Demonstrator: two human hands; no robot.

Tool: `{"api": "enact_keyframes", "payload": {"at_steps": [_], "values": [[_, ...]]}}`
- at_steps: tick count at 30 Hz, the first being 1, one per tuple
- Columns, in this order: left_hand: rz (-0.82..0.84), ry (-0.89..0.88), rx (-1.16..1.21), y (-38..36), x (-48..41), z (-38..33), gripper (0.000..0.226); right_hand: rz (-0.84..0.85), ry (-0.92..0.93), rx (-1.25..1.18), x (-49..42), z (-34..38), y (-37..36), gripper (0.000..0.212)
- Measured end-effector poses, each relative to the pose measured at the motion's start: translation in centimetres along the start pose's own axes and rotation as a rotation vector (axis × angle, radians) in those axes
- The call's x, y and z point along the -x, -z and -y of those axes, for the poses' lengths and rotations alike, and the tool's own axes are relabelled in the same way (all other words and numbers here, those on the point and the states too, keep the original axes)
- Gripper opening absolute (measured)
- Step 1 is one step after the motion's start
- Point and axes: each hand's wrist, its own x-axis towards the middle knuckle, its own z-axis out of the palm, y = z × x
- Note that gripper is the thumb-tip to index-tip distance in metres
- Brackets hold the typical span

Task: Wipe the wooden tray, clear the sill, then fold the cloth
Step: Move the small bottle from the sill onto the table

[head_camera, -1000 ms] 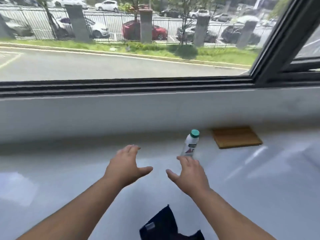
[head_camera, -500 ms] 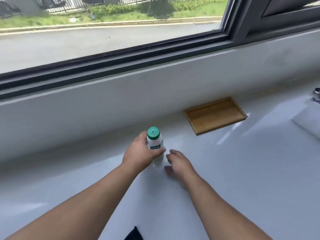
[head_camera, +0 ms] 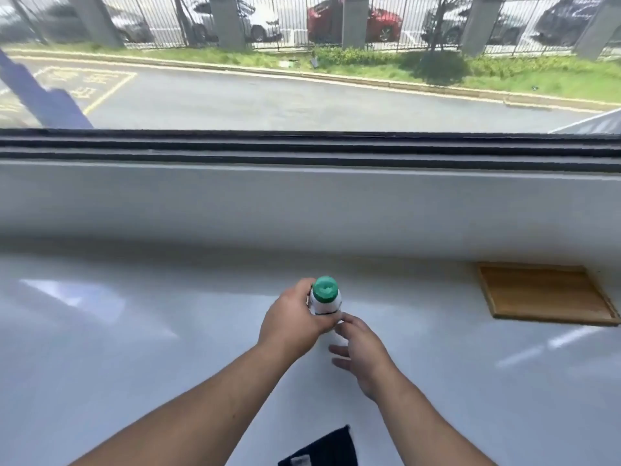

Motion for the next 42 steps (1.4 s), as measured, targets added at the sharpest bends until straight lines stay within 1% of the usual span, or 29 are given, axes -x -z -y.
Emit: {"api": "enact_keyframes", "payload": {"at_steps": [5,9,12,17,20,22,25,28,31,34,38,40,42], "values": [[-0.216,0.150,0.089,11.8,9.3,11.2,0.053,0.208,-0.017,0.196,3.9,-3.4,-15.4,0.020],[-0.404,0.313,0.146,21.6,19.3,20.8,0.053,0.407,-0.056,0.342,9.4,-8.8,-29.3,0.028],[-0.528,0.410,0.171,28.3,28.0,27.7,0.052,0.533,-0.076,0.434,14.9,-14.1,-39.3,0.029],[-0.650,0.575,0.202,36.4,43.0,38.1,0.051,0.715,-0.139,0.574,24.5,-23.9,-53.0,0.022],[-0.719,0.669,0.214,39.3,50.6,43.4,0.052,0.809,-0.172,0.664,29.4,-29.4,-58.8,0.036],[-0.763,0.723,0.223,40.2,54.6,46.3,0.053,0.871,-0.187,0.722,32.4,-32.4,-61.4,0.043],[-0.810,0.787,0.239,40.3,58.8,49.4,0.050,0.922,-0.193,0.793,35.4,-35.9,-63.9,0.036],[-0.822,0.825,0.258,39.8,61.1,51.4,0.047,0.900,-0.219,0.834,36.6,-38.6,-65.2,0.038],[-0.800,0.857,0.280,39.1,62.0,53.0,0.048,0.870,-0.243,0.864,36.9,-40.4,-65.7,0.028],[-0.777,0.863,0.300,38.1,62.2,54.0,0.047,0.825,-0.249,0.895,36.5,-41.8,-65.6,0.026],[-0.759,0.847,0.310,37.3,62.1,55.2,0.049,0.814,-0.238,0.934,35.9,-42.9,-65.5,0.025],[-0.737,0.828,0.333,37.4,62.2,55.5,0.061,0.812,-0.213,0.951,35.9,-43.0,-65.5,0.023],[-0.698,0.782,0.375,38.2,62.7,55.3,0.093,0.825,-0.168,0.984,36.1,-42.4,-65.4,0.033]]}}
